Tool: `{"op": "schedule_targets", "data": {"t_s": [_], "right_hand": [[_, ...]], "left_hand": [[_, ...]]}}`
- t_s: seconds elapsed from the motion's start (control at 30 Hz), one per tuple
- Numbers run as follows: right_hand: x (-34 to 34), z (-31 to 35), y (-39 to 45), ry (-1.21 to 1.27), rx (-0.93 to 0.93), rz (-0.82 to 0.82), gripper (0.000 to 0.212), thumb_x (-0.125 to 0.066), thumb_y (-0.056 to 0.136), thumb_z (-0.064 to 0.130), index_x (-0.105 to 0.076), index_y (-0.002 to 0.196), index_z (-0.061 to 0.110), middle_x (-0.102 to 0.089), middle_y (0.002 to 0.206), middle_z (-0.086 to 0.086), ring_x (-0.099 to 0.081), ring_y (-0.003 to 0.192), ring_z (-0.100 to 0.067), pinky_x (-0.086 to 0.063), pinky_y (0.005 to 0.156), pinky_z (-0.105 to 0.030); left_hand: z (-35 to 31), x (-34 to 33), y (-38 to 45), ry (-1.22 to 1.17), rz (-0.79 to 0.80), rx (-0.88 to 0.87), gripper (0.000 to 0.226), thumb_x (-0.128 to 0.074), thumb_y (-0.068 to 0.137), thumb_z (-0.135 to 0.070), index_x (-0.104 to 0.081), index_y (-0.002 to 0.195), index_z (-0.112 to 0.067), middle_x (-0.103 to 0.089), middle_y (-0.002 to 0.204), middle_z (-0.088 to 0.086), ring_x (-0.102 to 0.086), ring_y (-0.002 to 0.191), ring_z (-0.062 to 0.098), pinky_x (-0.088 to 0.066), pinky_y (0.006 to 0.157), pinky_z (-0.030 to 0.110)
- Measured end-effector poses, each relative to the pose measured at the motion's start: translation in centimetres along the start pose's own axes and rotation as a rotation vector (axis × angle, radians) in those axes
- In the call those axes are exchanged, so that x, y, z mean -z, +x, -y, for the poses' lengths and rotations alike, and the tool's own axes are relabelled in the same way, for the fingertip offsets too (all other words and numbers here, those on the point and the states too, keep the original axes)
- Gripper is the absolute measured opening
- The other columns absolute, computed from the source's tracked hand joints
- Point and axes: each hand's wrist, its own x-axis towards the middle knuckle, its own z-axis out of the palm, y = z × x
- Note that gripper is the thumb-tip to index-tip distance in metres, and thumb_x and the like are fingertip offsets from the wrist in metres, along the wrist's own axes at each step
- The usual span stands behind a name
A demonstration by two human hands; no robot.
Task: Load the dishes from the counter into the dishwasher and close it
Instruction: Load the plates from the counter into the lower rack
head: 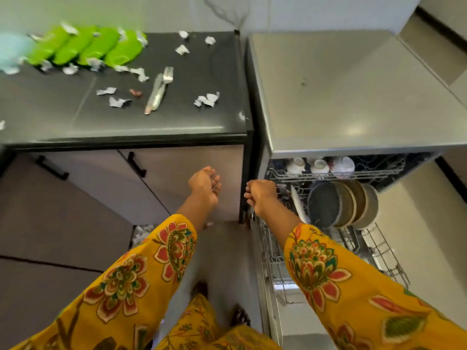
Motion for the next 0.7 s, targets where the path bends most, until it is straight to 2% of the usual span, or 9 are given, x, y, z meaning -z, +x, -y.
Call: {"op": "schedule_targets", "data": {"t_s": [0.13, 0.27, 0.43, 0.53, 0.7], "right_hand": [[-5.0, 1.9, -2.2, -0.051, 0.04, 0.099, 0.02, -0.05, 0.086, 0.004, -0.054, 0.069, 0.014, -0.05, 0.06, -0.004, -0.044, 0.045, -0.012, -0.029, 0.039, -0.023], [-10.5, 4.3, -4.7, -0.094, 0.124, 0.202, 0.01, -0.053, 0.089, 0.009, -0.062, 0.087, 0.012, -0.055, 0.068, -0.002, -0.05, 0.052, -0.011, -0.035, 0.045, -0.022], [-18.0, 7.1, -6.8, -0.11, 0.173, 0.316, 0.02, -0.056, 0.086, 0.009, -0.055, 0.068, 0.016, -0.05, 0.063, 0.0, -0.043, 0.049, -0.011, -0.028, 0.041, -0.021], [-22.6, 8.5, -8.1, -0.104, 0.178, 0.353, 0.019, -0.055, 0.089, 0.01, -0.054, 0.071, 0.014, -0.051, 0.064, -0.001, -0.042, 0.049, -0.01, -0.026, 0.04, -0.02], [-30.1, 10.0, -10.3, -0.135, 0.217, 0.393, 0.017, -0.053, 0.09, 0.012, -0.053, 0.072, 0.014, -0.053, 0.066, -0.002, -0.046, 0.052, -0.012, -0.031, 0.044, -0.022]], "left_hand": [[-4.5, 3.2, 0.3, -0.079, -0.027, -0.078, 0.018, -0.043, 0.097, -0.011, -0.058, 0.088, -0.015, -0.055, 0.074, 0.001, -0.05, 0.063, 0.013, -0.037, 0.056, 0.024], [-8.8, 6.5, 1.3, -0.141, -0.026, -0.155, 0.014, -0.048, 0.095, -0.016, -0.062, 0.095, -0.015, -0.063, 0.087, -0.001, -0.059, 0.078, 0.014, -0.044, 0.064, 0.025], [-15.2, 10.6, 2.3, -0.211, -0.055, -0.216, 0.017, -0.054, 0.089, -0.016, -0.062, 0.075, -0.016, -0.065, 0.064, -0.007, -0.059, 0.066, 0.011, -0.041, 0.057, 0.023], [-18.8, 13.6, 3.4, -0.263, -0.066, -0.236, 0.016, -0.054, 0.09, -0.017, -0.062, 0.077, -0.016, -0.064, 0.078, -0.005, -0.059, 0.07, 0.012, -0.041, 0.06, 0.024], [-24.6, 18.6, 5.1, -0.335, -0.073, -0.248, 0.015, -0.052, 0.09, -0.018, -0.06, 0.077, -0.018, -0.063, 0.086, -0.007, -0.059, 0.077, 0.012, -0.041, 0.067, 0.023]]}}
